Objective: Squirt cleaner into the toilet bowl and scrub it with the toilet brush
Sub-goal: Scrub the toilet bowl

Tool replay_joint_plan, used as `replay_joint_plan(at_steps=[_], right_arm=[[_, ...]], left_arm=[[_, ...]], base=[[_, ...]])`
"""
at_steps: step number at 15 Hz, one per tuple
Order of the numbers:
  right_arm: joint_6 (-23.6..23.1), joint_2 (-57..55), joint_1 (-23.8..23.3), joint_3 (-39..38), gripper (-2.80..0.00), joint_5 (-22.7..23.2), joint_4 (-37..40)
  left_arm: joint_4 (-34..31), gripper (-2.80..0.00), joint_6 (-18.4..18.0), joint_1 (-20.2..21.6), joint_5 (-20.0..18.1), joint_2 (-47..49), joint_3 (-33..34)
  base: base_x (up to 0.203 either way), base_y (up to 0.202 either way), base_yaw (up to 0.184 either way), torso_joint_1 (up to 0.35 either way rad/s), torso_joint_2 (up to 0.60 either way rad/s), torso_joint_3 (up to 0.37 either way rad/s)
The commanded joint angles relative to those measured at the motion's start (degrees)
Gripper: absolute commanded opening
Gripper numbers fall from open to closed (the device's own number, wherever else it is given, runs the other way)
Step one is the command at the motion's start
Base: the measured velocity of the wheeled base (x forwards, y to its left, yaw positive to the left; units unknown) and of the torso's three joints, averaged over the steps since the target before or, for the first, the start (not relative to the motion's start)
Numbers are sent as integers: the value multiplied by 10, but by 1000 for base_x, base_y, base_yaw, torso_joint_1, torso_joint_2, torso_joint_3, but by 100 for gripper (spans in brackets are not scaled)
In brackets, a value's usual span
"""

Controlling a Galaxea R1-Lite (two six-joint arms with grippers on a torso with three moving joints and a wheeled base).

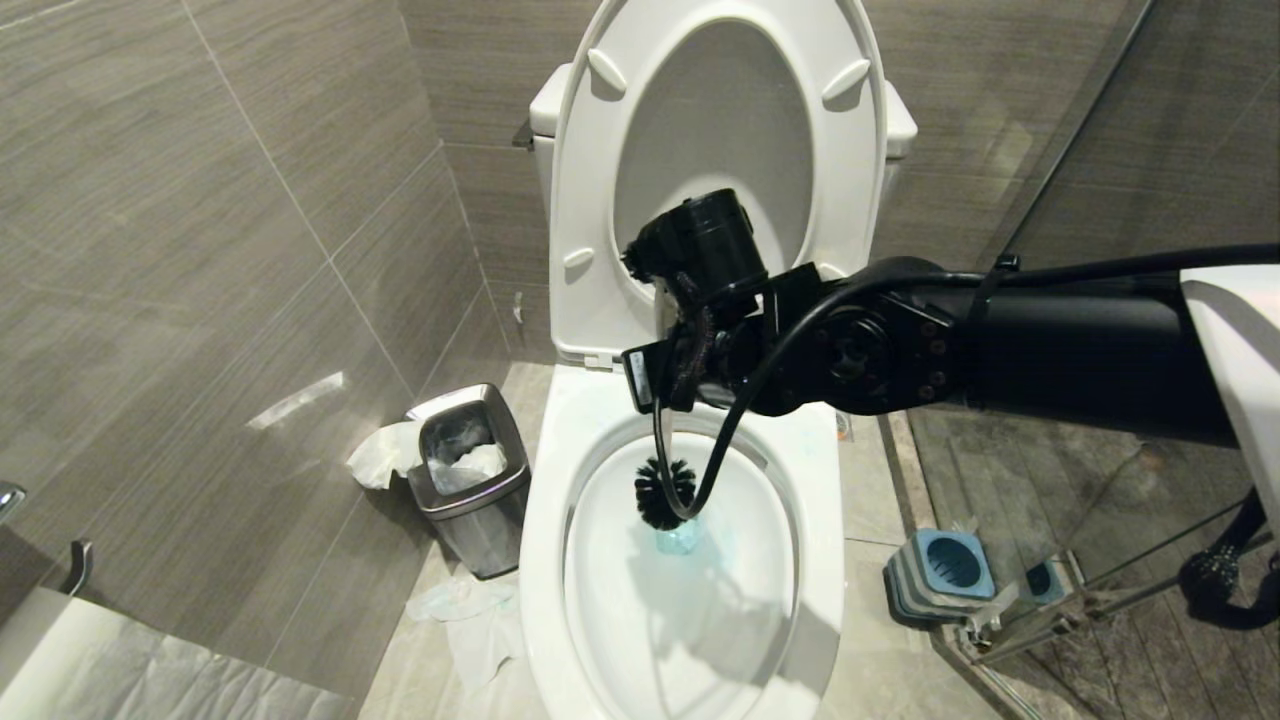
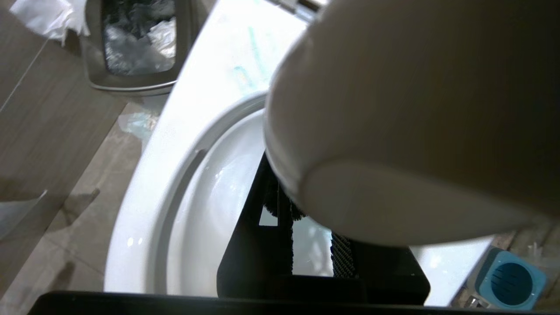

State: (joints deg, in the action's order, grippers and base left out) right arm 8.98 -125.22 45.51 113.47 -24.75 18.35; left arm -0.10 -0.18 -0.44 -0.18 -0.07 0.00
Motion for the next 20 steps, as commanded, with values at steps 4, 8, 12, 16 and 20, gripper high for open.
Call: replay_joint_plan(at_steps=[4,8,12,16,20], right_arm=[[4,2,52,0,-280,-2,32],[56,61,92,-8,-280,-3,159],[82,132,102,-106,-280,-37,185],[99,189,78,-175,-280,-58,184],[97,158,39,-160,-280,-84,139]], left_arm=[[0,-280,0,0,0,1,0],[0,-280,0,0,0,1,0],[0,-280,0,0,0,1,0],[0,-280,0,0,0,1,0],[0,-280,0,0,0,1,0]], base=[[0,0,0,0,0,0],[0,0,0,0,0,0],[0,0,0,0,0,0],[0,0,0,0,0,0],[0,0,0,0,0,0]])
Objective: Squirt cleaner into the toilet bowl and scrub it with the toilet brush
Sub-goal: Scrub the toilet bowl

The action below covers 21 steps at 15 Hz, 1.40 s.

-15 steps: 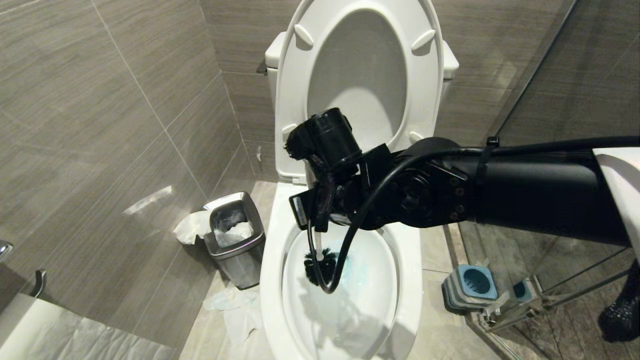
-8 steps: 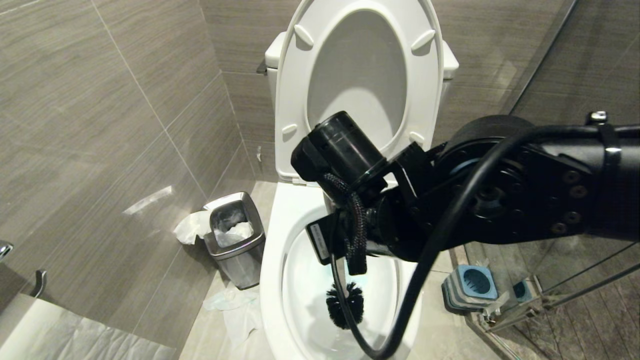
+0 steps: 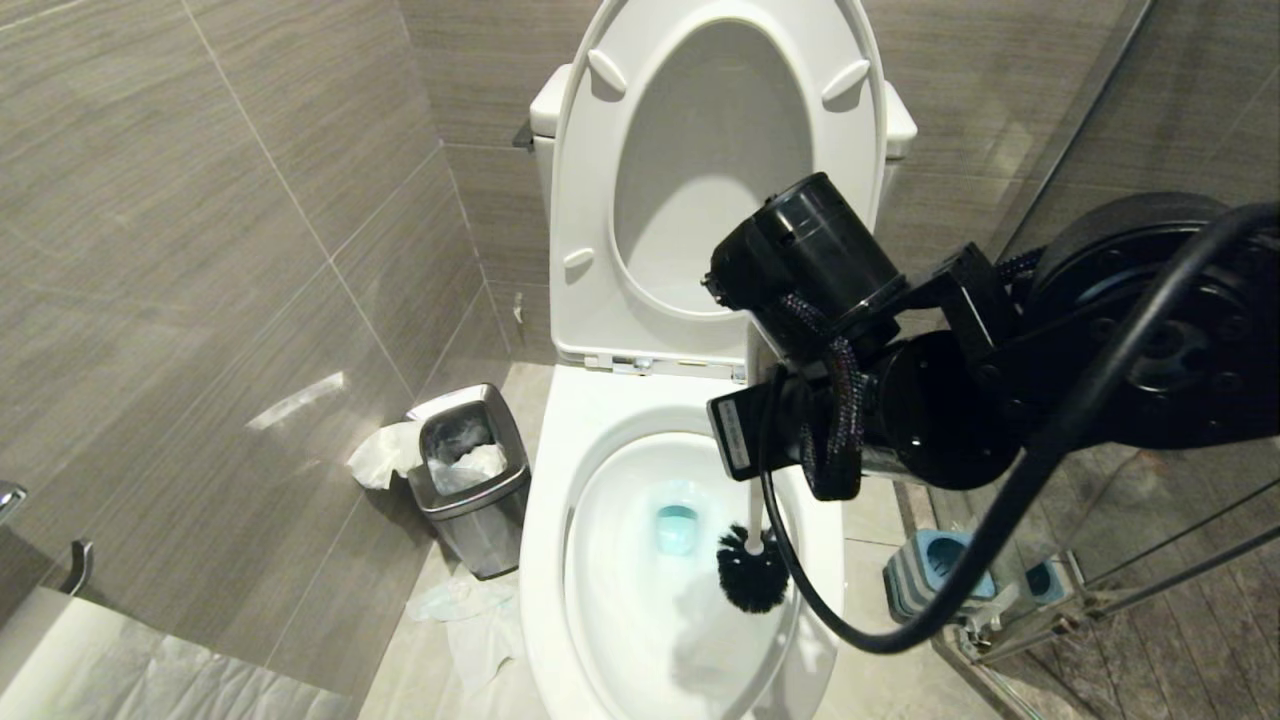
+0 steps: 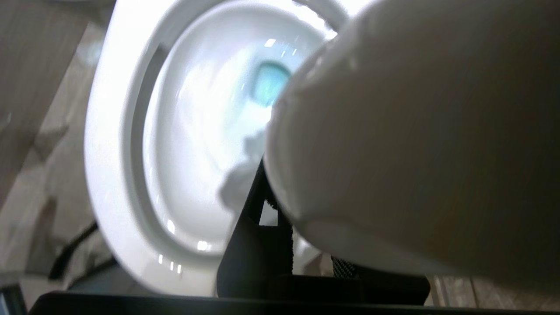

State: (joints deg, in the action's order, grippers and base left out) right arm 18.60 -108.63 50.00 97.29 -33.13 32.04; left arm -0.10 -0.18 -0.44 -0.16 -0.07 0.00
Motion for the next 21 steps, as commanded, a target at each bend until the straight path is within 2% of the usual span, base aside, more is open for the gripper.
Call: replay_joint_plan(at_steps=[1,3,6,7,9,15,17,21], right_arm=[[1,-27,-11,11,-280,-10,-19],[0,-65,-15,50,-280,-17,-43],[-3,-151,-15,153,-280,-29,-54],[-20,-174,-11,168,-280,-31,-78],[-42,-196,9,175,-280,-33,-117],[-37,-187,47,168,-280,-28,-117],[-19,-174,63,151,-280,-23,-105],[40,-143,90,141,-280,-12,-16]], left_arm=[[0,-280,0,0,0,1,0],[0,-280,0,0,0,1,0],[0,-280,0,0,0,1,0],[0,-280,0,0,0,1,0],[0,-280,0,0,0,1,0],[0,-280,0,0,0,1,0],[0,-280,0,0,0,1,0],[0,-280,0,0,0,1,0]], base=[[0,0,0,0,0,0],[0,0,0,0,0,0],[0,0,0,0,0,0],[0,0,0,0,0,0],[0,0,0,0,0,0],[0,0,0,0,0,0],[0,0,0,0,0,0],[0,0,0,0,0,0]])
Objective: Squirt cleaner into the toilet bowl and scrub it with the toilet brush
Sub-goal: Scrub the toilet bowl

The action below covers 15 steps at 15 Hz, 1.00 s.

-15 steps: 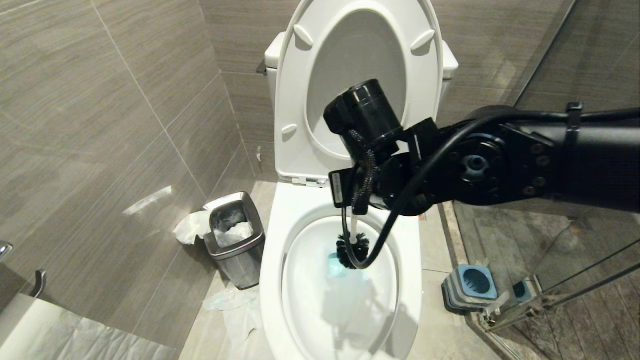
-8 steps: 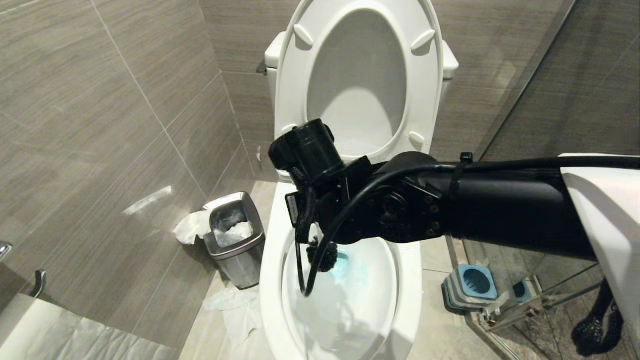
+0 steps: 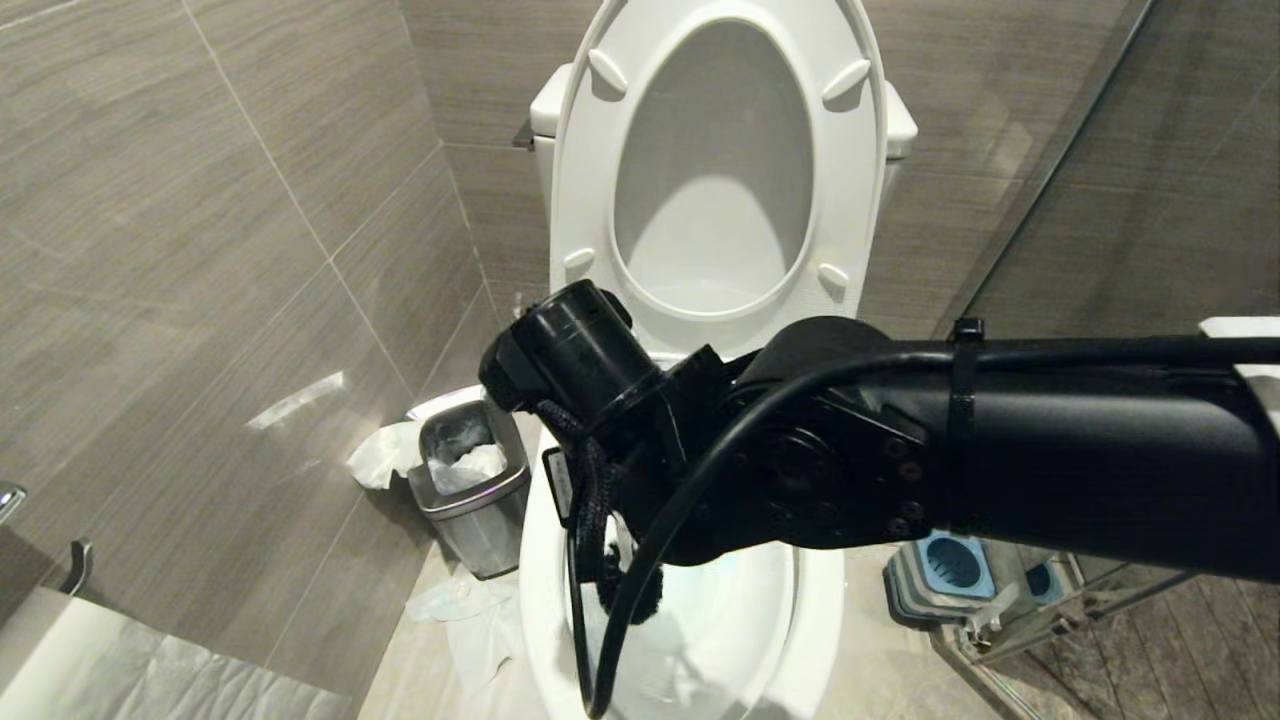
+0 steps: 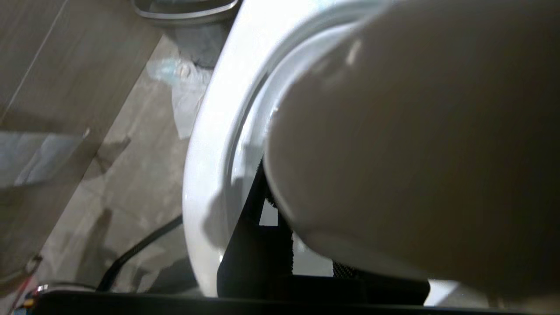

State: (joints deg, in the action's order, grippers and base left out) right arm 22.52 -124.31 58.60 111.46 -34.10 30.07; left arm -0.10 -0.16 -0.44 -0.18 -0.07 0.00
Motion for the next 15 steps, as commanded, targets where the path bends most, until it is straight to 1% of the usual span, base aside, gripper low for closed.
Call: replay_joint_plan(at_steps=[1,3,5,9,15], right_arm=[[5,25,10,-17,-280,-2,11],[7,53,17,-67,-280,-1,12],[23,89,19,-118,-280,-3,12],[45,142,15,-189,-280,-7,12],[45,177,-43,-226,-280,-23,11]], left_arm=[[0,-280,0,0,0,1,0],[0,-280,0,0,0,1,0],[0,-280,0,0,0,1,0],[0,-280,0,0,0,1,0],[0,-280,0,0,0,1,0]], base=[[0,0,0,0,0,0],[0,0,0,0,0,0],[0,0,0,0,0,0],[0,0,0,0,0,0],[0,0,0,0,0,0]])
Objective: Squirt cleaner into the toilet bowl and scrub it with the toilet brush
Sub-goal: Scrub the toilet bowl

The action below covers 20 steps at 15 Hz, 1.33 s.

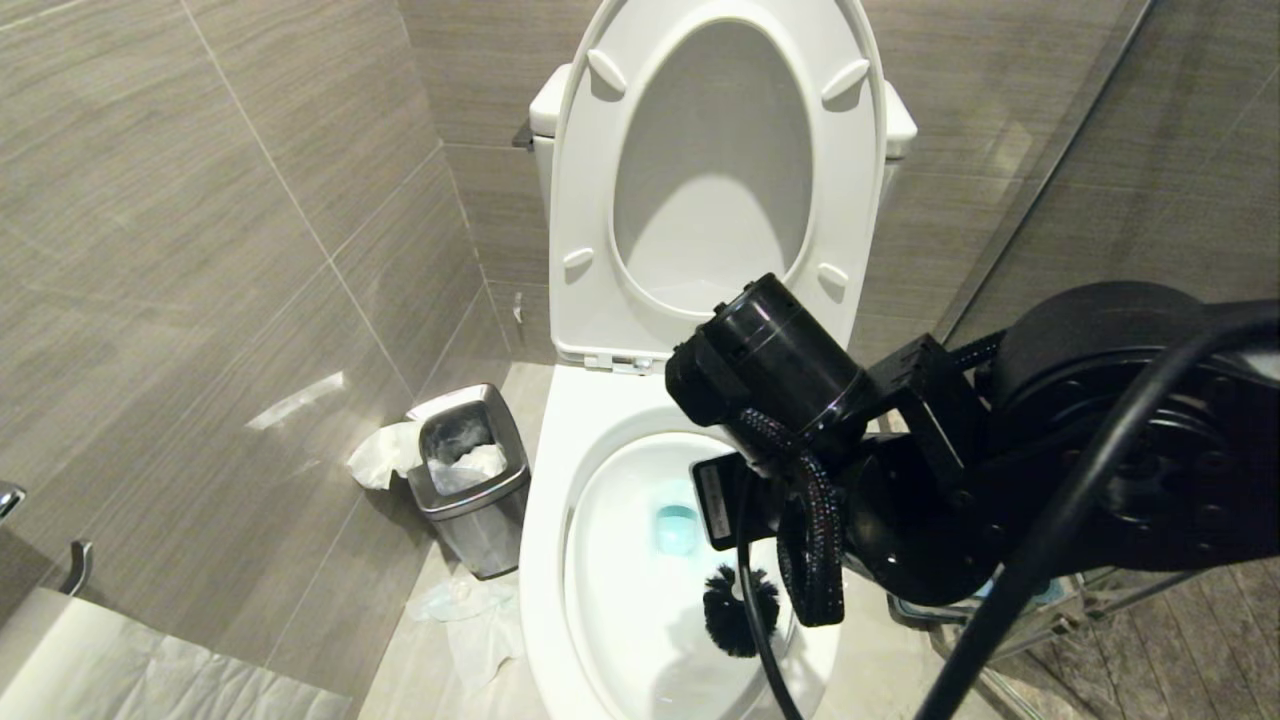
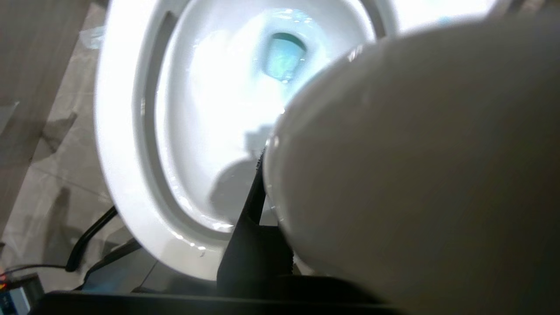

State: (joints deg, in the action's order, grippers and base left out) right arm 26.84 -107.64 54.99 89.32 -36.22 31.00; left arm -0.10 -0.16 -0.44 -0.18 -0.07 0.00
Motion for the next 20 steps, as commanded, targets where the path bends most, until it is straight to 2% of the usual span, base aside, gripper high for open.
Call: replay_joint_plan(at_steps=[1,4,9,14,17,20], right_arm=[[1,10,-14,-7,-280,-3,1],[0,-3,-39,-1,-280,-5,-10],[-18,-61,-79,32,-280,-26,-98],[-28,-134,-77,145,-280,-31,-119],[-33,-182,-58,214,-280,-39,-119],[-34,-192,-45,219,-280,-53,-110]], left_arm=[[0,-280,0,0,0,1,0],[0,-280,0,0,0,1,0],[0,-280,0,0,0,1,0],[0,-280,0,0,0,1,0],[0,-280,0,0,0,1,0],[0,-280,0,0,0,1,0]], base=[[0,0,0,0,0,0],[0,0,0,0,0,0],[0,0,0,0,0,0],[0,0,0,0,0,0],[0,0,0,0,0,0],[0,0,0,0,0,0]])
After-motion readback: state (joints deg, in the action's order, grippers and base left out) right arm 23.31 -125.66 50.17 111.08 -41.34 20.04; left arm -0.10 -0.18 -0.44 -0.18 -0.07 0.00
